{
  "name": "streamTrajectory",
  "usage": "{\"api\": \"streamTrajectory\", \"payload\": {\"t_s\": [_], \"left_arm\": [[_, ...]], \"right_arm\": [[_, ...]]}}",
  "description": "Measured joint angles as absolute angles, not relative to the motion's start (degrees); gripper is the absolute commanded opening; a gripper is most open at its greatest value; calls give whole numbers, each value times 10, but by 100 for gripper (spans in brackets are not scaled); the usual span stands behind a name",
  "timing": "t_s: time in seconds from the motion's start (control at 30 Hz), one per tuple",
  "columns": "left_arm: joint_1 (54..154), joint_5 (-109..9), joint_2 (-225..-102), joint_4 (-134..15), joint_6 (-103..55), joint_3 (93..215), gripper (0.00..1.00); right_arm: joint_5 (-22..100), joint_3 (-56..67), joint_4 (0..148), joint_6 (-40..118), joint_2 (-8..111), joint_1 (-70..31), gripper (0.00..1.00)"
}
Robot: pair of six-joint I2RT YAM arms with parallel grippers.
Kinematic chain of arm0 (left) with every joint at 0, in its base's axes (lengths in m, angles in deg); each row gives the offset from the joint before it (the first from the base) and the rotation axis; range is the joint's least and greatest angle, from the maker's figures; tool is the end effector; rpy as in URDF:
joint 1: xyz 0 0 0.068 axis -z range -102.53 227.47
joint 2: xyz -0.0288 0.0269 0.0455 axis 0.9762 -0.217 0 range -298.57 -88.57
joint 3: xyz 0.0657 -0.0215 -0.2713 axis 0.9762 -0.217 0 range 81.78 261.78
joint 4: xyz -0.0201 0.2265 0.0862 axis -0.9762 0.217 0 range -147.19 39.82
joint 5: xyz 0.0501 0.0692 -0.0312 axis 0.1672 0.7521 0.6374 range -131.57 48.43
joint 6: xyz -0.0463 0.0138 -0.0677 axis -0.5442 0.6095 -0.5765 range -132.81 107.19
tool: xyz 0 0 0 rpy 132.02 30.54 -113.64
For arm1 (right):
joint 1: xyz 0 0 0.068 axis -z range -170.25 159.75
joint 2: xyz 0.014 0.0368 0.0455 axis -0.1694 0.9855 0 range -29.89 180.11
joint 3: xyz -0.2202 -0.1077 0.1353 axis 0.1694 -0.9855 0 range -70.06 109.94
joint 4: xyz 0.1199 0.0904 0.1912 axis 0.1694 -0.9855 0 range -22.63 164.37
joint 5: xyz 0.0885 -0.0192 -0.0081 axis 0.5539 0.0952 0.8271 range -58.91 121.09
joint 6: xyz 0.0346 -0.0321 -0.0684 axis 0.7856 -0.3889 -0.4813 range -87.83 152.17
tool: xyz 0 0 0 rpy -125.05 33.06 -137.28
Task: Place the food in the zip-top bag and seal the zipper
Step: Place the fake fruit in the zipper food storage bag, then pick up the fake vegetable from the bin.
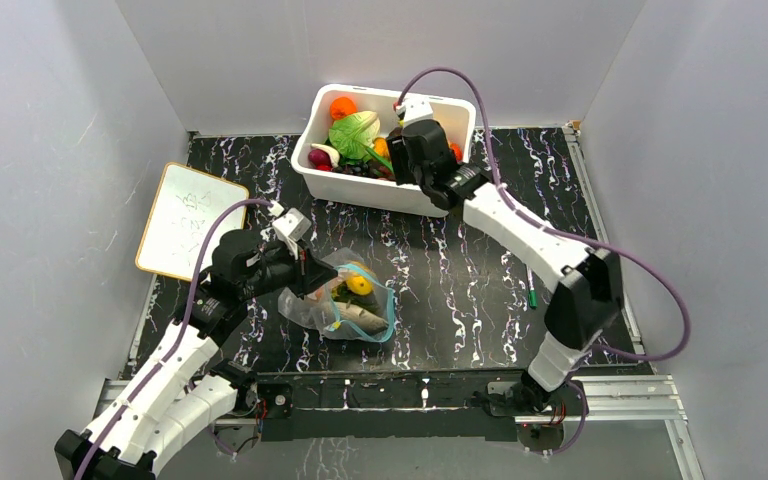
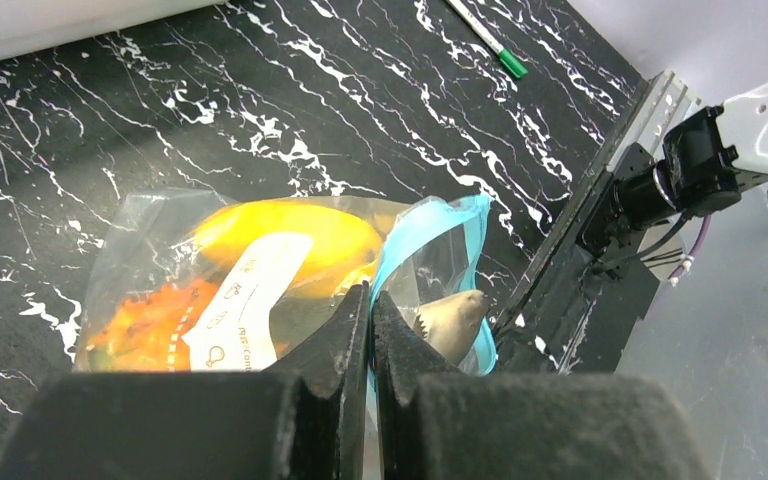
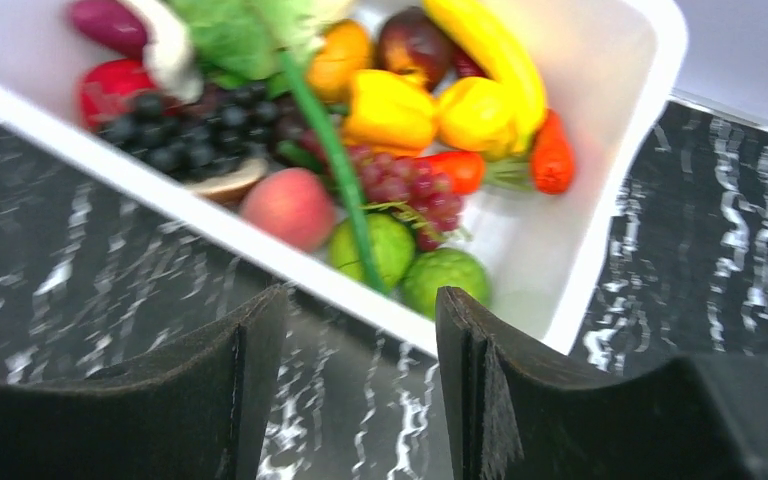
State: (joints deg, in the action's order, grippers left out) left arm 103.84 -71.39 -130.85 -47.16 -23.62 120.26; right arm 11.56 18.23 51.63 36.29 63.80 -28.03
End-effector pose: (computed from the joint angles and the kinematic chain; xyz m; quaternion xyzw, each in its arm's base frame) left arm 0.1463 -0.1128 0.3082 0.2603 0.7321 -0.3820 0.5004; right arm 0.3256 0.2216 0.3557 -0.1614 0.8344 0.0453 0.5251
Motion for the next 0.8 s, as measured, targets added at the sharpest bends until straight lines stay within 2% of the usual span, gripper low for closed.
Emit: {"api": "streamTrajectory", "payload": {"t_s": [0.3, 0.57, 0.8], "left_arm": [[1039, -741, -1309, -463, -224, 1196, 0], [1038, -753, -1308, -462, -222, 1194, 0], [1038, -752, -1293, -463, -222, 1191, 0]], "right_arm": [[-37, 297, 499, 305, 808, -251, 47], [-102, 409, 480, 259, 943, -226, 45], [-138, 449, 480, 233, 1003, -204, 44]]}}
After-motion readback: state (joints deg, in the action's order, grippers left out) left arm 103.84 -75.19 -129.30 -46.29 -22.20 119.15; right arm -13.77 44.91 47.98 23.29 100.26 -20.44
